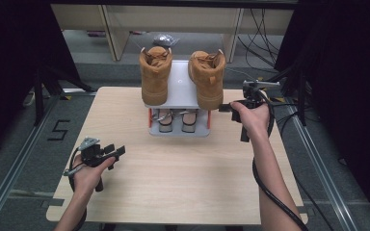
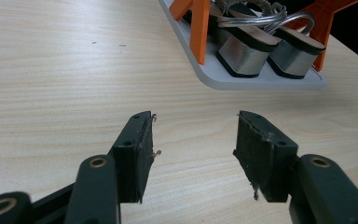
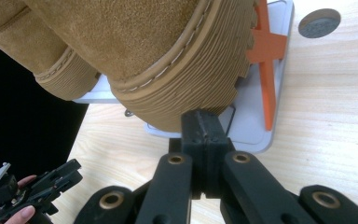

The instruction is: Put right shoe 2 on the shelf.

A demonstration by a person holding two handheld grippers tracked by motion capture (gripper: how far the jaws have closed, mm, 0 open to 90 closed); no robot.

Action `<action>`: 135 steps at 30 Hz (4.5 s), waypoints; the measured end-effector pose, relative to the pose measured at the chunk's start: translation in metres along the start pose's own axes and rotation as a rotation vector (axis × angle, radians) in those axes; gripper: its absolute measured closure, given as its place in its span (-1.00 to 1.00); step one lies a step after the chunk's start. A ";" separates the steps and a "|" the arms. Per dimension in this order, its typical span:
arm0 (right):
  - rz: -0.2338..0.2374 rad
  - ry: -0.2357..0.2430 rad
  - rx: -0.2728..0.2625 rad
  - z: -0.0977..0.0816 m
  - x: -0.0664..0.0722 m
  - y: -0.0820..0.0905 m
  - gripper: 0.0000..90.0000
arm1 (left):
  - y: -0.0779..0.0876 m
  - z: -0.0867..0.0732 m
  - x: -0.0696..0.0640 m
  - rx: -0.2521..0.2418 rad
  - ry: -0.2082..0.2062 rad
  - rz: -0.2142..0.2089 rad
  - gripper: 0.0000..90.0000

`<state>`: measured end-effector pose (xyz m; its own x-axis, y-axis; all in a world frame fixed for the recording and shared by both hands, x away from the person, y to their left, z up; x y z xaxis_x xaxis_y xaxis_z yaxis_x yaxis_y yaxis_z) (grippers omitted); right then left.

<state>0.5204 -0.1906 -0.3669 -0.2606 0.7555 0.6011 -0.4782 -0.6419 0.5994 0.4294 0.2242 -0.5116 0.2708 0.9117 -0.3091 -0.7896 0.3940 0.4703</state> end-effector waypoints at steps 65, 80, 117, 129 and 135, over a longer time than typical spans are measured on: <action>-0.170 0.292 -0.175 0.019 0.028 -0.044 -0.72 | -0.002 -0.002 0.000 0.012 0.001 -0.007 0.01; -0.148 0.327 -0.185 0.024 0.025 -0.049 -0.70 | -0.002 -0.003 0.001 0.017 -0.001 -0.004 0.01; -0.096 0.274 -0.221 -0.026 -0.026 0.002 0.34 | 0.000 -0.004 0.002 0.003 -0.005 0.003 0.01; -0.140 0.263 -0.204 -0.071 -0.063 0.006 0.46 | -0.001 -0.006 0.001 0.002 -0.012 0.002 0.00; -0.144 0.266 -0.213 -0.100 -0.075 0.001 0.37 | -0.001 -0.008 0.002 -0.002 -0.017 0.005 0.00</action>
<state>0.4552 -0.2352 -0.4646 -0.3737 0.8618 0.3431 -0.6824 -0.5059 0.5276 0.4266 0.2248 -0.5190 0.2764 0.9154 -0.2926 -0.7922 0.3894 0.4698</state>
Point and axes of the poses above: each handheld gripper's, and its own axes: y roughly backward along the jaws, z roughly out of its top, x roughly to its left, the point moved 5 cm from there along -y, roughly forward along the jaws, and after that the axes turned 2 degrees about z, right-handed, at the moved point
